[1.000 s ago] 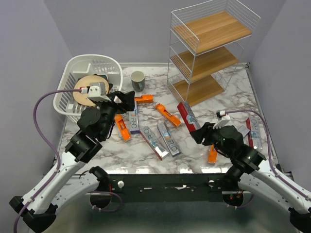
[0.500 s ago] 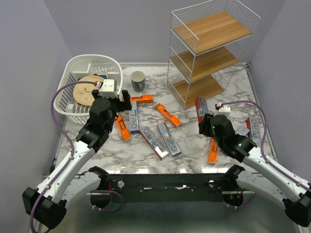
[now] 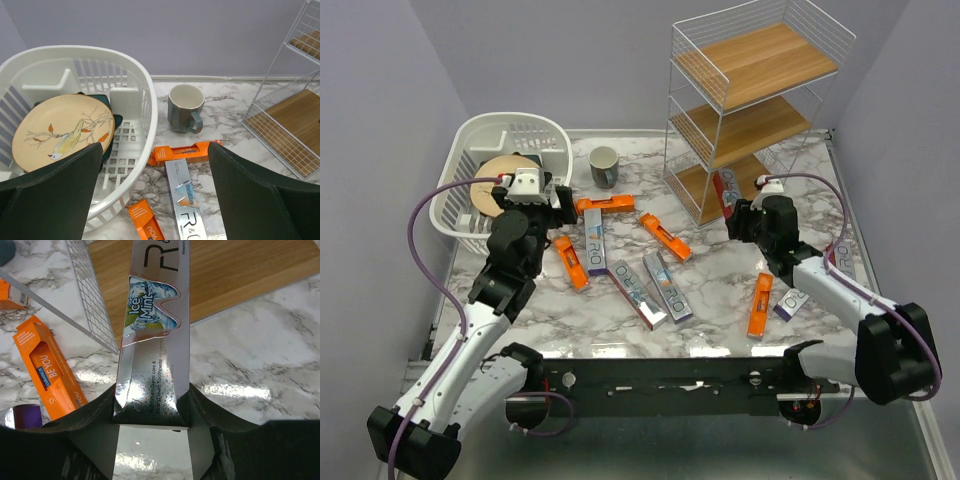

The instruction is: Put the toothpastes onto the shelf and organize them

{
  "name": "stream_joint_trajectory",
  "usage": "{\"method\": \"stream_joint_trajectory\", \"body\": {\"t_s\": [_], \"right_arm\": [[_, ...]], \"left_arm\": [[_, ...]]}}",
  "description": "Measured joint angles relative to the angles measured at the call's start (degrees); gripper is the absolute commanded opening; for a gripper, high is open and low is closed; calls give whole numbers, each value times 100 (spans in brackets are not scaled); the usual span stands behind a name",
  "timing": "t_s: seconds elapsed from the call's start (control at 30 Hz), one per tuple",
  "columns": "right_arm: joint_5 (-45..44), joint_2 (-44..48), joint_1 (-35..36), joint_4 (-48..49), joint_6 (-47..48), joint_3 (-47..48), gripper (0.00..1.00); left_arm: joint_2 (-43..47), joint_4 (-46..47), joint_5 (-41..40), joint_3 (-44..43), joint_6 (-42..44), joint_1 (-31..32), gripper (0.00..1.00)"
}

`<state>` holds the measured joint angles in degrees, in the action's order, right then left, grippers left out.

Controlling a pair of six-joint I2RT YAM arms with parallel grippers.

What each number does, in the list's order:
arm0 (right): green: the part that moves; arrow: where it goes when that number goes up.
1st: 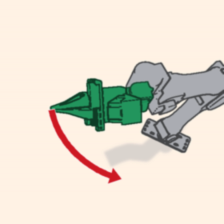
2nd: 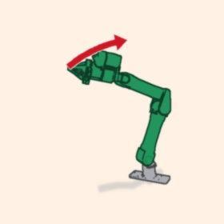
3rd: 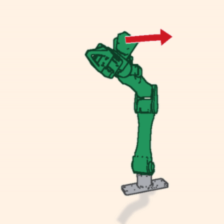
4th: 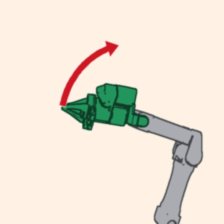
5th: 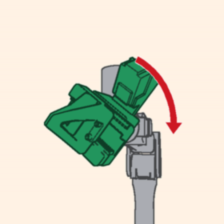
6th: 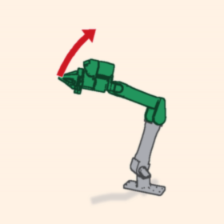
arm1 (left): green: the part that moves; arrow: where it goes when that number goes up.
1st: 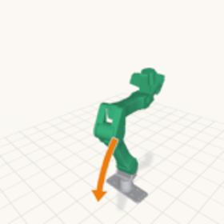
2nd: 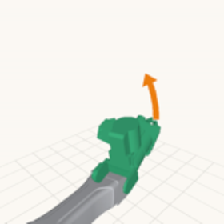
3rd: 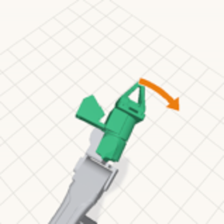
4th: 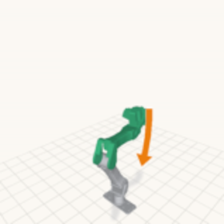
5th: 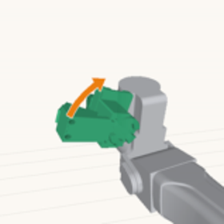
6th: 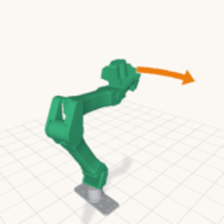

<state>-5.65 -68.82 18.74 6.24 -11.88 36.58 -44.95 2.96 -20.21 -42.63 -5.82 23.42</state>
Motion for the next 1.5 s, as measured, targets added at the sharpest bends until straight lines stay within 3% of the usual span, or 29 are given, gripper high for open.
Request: {"method": "stream_joint_trajectory", "body": {"t_s": [0.23, 0.7, 0.9, 1.2, 1.5], "right_arm": [[994, -1287, -129, 492, 310, 575, 36], [1434, -2424, -136, 369, 306, 1314, 65], [1412, -2428, -136, 249, 216, 1314, 75], [1263, -1915, -136, 160, -278, 931, 76], [879, -699, -136, 688, -2516, -304, 66]], "left_arm": [[0, 66, 162, 0, -22, -251, 99], [-68, 83, 426, 0, -61, -323, 99], [-83, 83, 446, 0, -90, -350, 99], [-127, 83, 490, 0, -109, -350, 99], [-144, 81, 551, 0, -131, -350, 99]]}}
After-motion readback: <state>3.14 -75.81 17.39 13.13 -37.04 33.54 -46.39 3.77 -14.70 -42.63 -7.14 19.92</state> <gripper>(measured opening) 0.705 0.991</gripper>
